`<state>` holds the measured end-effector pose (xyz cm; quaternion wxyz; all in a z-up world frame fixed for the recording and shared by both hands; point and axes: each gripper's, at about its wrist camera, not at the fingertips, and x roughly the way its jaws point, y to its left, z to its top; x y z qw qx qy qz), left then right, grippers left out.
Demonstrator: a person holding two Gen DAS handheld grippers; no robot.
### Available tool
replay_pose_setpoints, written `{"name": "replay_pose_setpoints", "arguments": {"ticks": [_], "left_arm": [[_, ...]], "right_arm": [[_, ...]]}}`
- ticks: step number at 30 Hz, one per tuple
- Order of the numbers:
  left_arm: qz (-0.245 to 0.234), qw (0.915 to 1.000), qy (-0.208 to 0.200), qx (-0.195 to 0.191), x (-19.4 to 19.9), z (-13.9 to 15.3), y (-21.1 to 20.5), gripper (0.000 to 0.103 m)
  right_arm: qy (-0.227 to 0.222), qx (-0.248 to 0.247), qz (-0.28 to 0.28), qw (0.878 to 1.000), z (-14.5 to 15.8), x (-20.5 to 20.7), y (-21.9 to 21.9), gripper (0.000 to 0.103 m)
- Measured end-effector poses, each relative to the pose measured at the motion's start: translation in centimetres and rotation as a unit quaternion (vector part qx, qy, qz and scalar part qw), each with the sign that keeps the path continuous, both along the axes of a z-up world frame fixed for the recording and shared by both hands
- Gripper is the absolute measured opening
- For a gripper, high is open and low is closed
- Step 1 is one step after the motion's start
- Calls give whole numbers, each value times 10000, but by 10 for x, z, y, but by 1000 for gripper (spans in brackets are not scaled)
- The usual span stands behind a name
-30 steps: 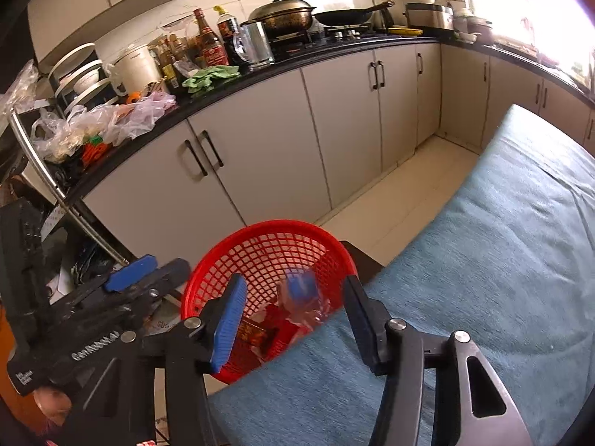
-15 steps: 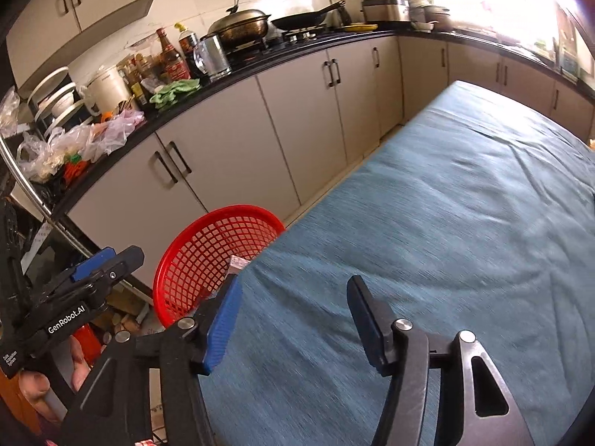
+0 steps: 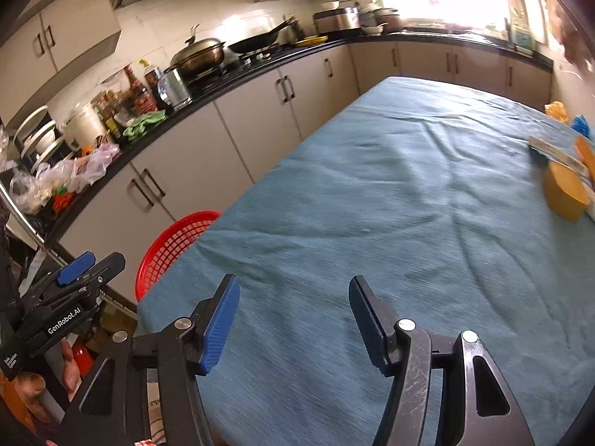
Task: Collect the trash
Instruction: 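Return both tools to the yellow tub and orange box on the table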
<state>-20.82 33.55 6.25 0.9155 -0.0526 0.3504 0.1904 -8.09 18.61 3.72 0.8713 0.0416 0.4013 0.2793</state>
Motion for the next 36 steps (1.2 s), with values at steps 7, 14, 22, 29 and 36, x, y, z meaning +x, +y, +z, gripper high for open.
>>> {"name": "replay_pose_setpoints", "arguments": {"ticks": [7, 14, 22, 29, 36], "left_arm": [[-344, 9994, 87, -54, 4, 5, -35, 74], [-937, 9953, 191, -158, 17, 5, -79, 77], [-1740, 9834, 395, -322, 31, -2, -126, 77], [-2055, 9753, 516, -620, 41, -3, -146, 77], [-2131, 9687, 654, -1092, 60, -8, -153, 77]], "right_arm": [[-21, 50, -499, 9987, -1, -11, -62, 66], [73, 113, -1476, 9890, -7, -25, -160, 69], [95, -52, -2421, 9702, -4, -25, -255, 70], [-70, -387, -2654, 9633, 7, 22, -292, 70], [-62, -544, -2576, 9647, 19, 107, -304, 70]]}}
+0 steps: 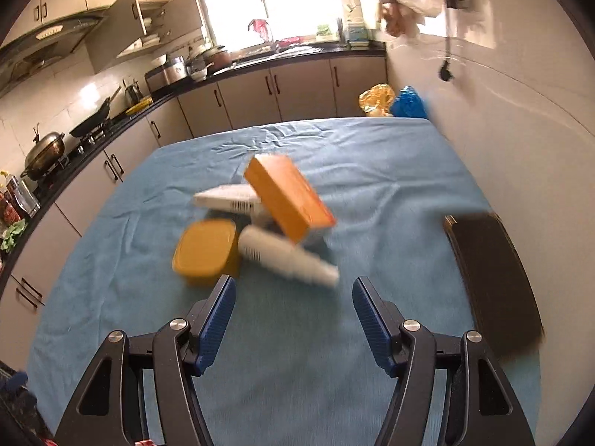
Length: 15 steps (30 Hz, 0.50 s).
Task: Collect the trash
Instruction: 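Return both tools to the yellow tub and orange box on the table, then grasp the orange box with the right tool while the left tool grasps the yellow tub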
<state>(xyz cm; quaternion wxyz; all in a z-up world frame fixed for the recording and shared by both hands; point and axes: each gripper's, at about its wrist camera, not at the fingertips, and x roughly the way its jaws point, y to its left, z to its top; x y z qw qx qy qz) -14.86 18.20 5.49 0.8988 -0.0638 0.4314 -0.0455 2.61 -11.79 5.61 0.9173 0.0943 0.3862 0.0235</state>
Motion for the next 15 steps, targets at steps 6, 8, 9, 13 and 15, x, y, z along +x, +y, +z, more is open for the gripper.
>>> {"name": "replay_pose_setpoints", "arguments": {"ticks": [6, 8, 9, 13, 15], "left_arm": [[-127, 9997, -30, 187, 17, 9, -16, 77], [-248, 9995, -51, 208, 26, 13, -25, 77], [-298, 9993, -51, 200, 31, 15, -29, 77], [-548, 9985, -27, 61, 56, 20, -52, 77], [-690, 9976, -24, -14, 69, 23, -67, 77]], "right_arm": [[392, -343, 105, 9986, -14, 80, 4, 72], [517, -411, 87, 9978, -22, 100, 1, 72], [561, -417, 90, 9975, -25, 106, 0, 72], [677, -276, 177, 9972, -36, 127, -8, 60], [771, -93, 270, 9966, -41, 130, -10, 25]]}}
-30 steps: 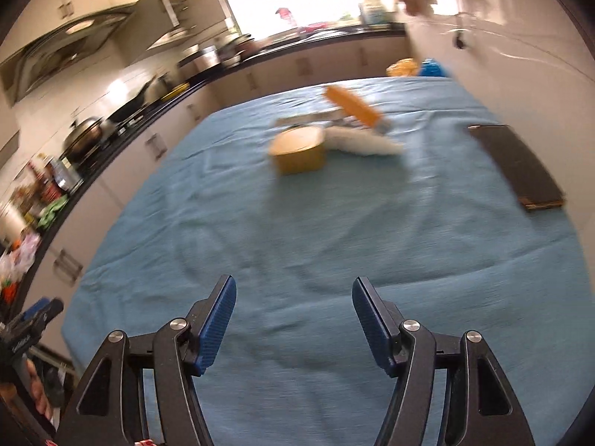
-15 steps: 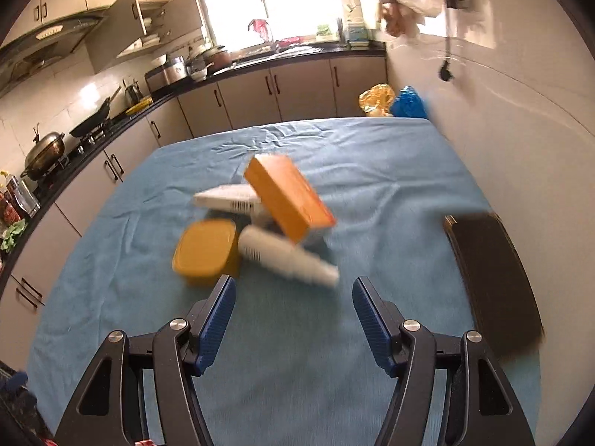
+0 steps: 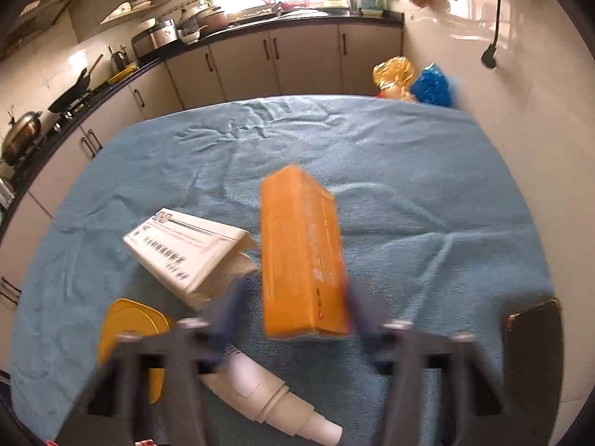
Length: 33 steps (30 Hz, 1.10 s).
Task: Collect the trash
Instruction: 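Grasp the orange box with the right tool while the left tool grasps the yellow tub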
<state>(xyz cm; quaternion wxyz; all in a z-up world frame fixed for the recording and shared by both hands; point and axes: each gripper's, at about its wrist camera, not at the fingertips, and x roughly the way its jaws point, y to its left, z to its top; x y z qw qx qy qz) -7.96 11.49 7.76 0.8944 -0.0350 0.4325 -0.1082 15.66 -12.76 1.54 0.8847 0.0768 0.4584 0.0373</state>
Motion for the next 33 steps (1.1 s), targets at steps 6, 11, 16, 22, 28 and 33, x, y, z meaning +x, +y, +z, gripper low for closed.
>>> {"name": "replay_pose_setpoints", "arguments": {"ticks": [6, 11, 16, 22, 28, 33], "left_arm": [[-283, 9995, -98, 47, 48, 0, -50, 78], [-530, 9982, 101, -268, 99, -8, -88, 82], [-764, 9966, 275, -112, 145, -25, -128, 83], [-878, 9954, 217, 308, 174, -41, -164, 86], [-772, 9946, 300, 629, 182, -56, -176, 86], [-593, 9952, 582, 514, 185, -66, -172, 86]], "right_arm": [[-109, 386, -75, 9992, 0, -23, -17, 25], [-544, 482, -391, 9966, 25, -69, -37, 25], [-870, 993, -384, 9905, 38, -134, -41, 25], [-1043, 1502, -287, 9827, 23, -173, -31, 25], [-1129, 1638, -221, 9798, 16, -177, -31, 26], [-1221, 1563, -185, 9800, 15, -182, -32, 26]]}}
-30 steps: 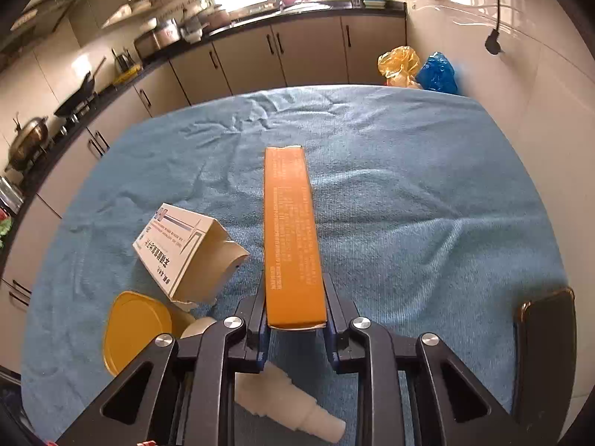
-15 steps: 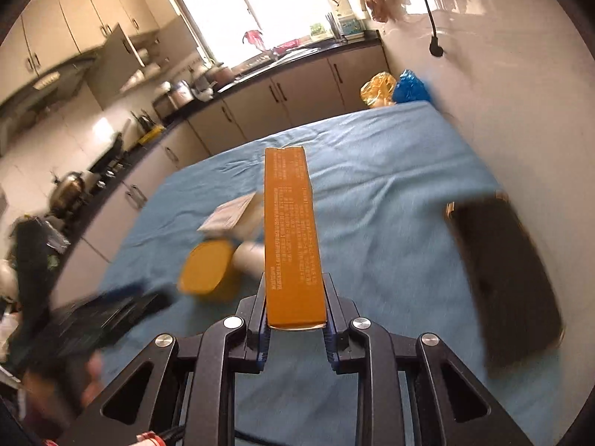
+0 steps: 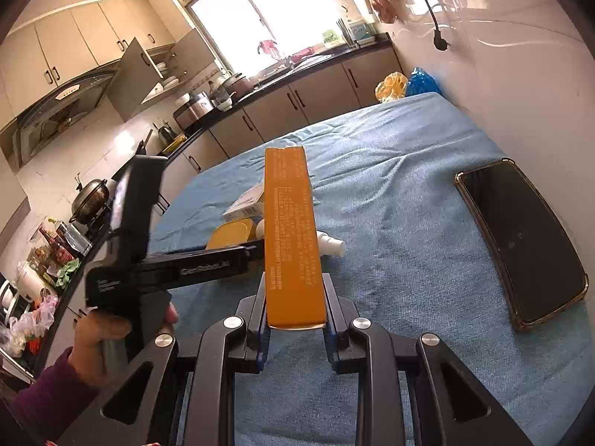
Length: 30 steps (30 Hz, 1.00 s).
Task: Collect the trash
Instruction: 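Grasp the orange box with the right tool while the left tool grasps the yellow tub, then carry the yellow tub and orange box to the red basket and release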
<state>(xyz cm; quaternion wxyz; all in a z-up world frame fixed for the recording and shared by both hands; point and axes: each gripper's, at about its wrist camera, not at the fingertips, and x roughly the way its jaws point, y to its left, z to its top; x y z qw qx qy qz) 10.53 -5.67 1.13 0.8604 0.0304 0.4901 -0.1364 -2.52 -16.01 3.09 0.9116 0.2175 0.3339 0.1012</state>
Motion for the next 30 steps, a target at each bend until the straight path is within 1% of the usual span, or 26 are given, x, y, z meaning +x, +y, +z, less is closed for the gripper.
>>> {"name": "replay_pose_setpoints", "arguments": {"ticks": [2, 3, 4, 6, 9, 12, 14, 17, 20, 23, 27, 30], "left_arm": [[35, 10000, -43, -8, -5, 1, 1, 78], [33, 10000, -76, 54, -7, 2, 1, 66], [22, 9999, -65, 88, -9, 2, 1, 66], [55, 10000, 9, -65, -13, 4, 4, 66], [165, 9997, 17, -154, -23, 9, 12, 66], [221, 9994, -22, -256, -41, 20, 28, 66], [228, 9994, -50, -255, -54, 28, 38, 66], [207, 9995, -243, -75, -83, 43, 56, 66], [282, 9985, -453, 74, -114, 56, 77, 66], [381, 9973, -619, 71, -141, 67, 101, 66], [534, 9955, -778, 127, -170, 72, 124, 66], [683, 9927, -956, 276, -187, 74, 139, 66]], "right_arm": [[-2, -16, -49, 10000, -1, -1, 0, 26], [-9, -41, -73, 10000, -1, -2, 1, 26], [-21, -76, -92, 9999, -1, -3, 1, 26], [-45, -132, -124, 9998, 0, -4, 1, 26], [-60, -131, -150, 9998, 0, -6, 0, 26], [-151, -189, -179, 9995, 1, -8, 0, 25], [-152, -243, -211, 9994, 1, -9, -1, 25], [-66, -195, -236, 9995, -2, -9, -2, 25], [9, -165, -250, 9996, -4, -7, -3, 25], [82, -255, -237, 9994, -6, -3, 0, 25], [44, -517, -250, 9983, -4, -2, 8, 25], [115, -481, -280, 9984, 1, -3, 11, 25]]}}
